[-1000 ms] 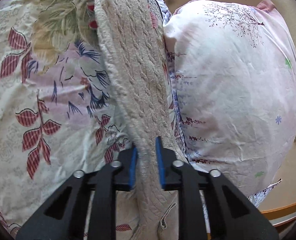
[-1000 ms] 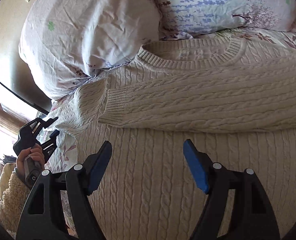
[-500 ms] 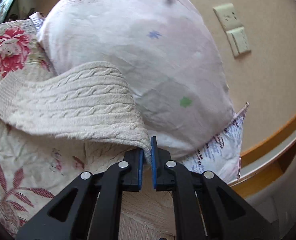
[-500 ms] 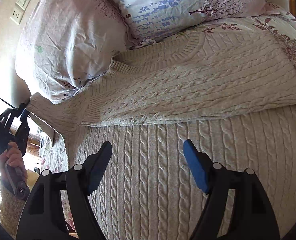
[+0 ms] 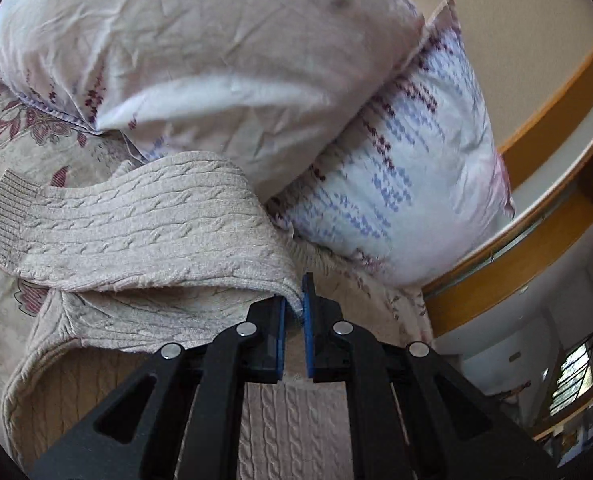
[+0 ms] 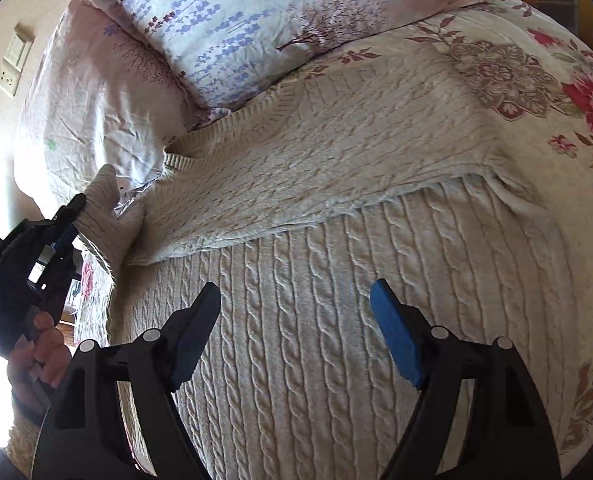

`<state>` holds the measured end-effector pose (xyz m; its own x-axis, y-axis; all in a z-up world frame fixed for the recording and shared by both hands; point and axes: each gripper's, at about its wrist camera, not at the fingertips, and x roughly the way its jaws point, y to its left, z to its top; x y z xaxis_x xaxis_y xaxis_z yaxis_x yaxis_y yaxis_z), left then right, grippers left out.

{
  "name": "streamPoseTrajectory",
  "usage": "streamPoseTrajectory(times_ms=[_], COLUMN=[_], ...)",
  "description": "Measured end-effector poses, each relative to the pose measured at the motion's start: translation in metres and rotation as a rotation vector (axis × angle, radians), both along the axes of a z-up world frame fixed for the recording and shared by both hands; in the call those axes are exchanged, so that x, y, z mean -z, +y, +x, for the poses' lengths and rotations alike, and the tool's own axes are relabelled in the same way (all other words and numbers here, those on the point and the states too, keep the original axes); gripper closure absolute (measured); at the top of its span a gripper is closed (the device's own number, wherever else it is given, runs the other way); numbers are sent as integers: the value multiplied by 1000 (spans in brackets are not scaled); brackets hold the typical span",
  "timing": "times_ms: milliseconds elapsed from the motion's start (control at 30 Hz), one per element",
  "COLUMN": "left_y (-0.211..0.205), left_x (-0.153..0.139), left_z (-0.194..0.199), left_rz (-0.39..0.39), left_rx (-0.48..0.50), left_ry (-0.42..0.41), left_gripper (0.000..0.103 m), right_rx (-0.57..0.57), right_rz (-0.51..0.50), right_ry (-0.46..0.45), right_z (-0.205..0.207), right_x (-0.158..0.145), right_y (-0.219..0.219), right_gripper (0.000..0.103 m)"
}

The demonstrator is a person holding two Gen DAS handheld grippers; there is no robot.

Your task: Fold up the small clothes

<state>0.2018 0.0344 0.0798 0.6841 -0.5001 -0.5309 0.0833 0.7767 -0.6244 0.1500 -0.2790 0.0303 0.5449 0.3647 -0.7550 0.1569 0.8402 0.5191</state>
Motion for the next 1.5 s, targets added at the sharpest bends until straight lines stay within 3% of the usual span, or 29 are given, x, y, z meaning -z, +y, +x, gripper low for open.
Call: streamPoseTrajectory(times_ms=[100,233,500,700,800,967,1033,1200,1333,1500], left_y=[-23,-29,-25,-9,2,14,26,64,113,160], left_x=[24,47,66,56,54,51,49,48,53,70], left_z=[-4,-7,-17,-22,-23,-26,-31,-44,-53,-43], left_rz=[92,121,185,217,178,206,157,-59,-225,-337], left_rx=[42,61,52,-13,-36,-51,-67,-88,-244,-403], left_ry=[43,111,156,127,136,130,136,164,192,296], left_gripper=[95,94,91,65,64,53,51,51,52,57], right_rx=[15,33,12,-45,-71,-93,-93,-84,-86,-109], right_rz=[-3,-4,11,12,10,-3,-5,-3,-5,-7], right_ry=[-3,-5,7,-2,0,-13,-17,-14,-21,-17], right_z=[-4,-7,2,13,17,20,21,23,25,27], right_x=[-1,-2,1,0,0,-2,-3,-1,-2,1], right_y=[-7,-15,-8,11,21,29,29,26,28,37], right_gripper=[24,24,24,24,24,24,24,24,24,24])
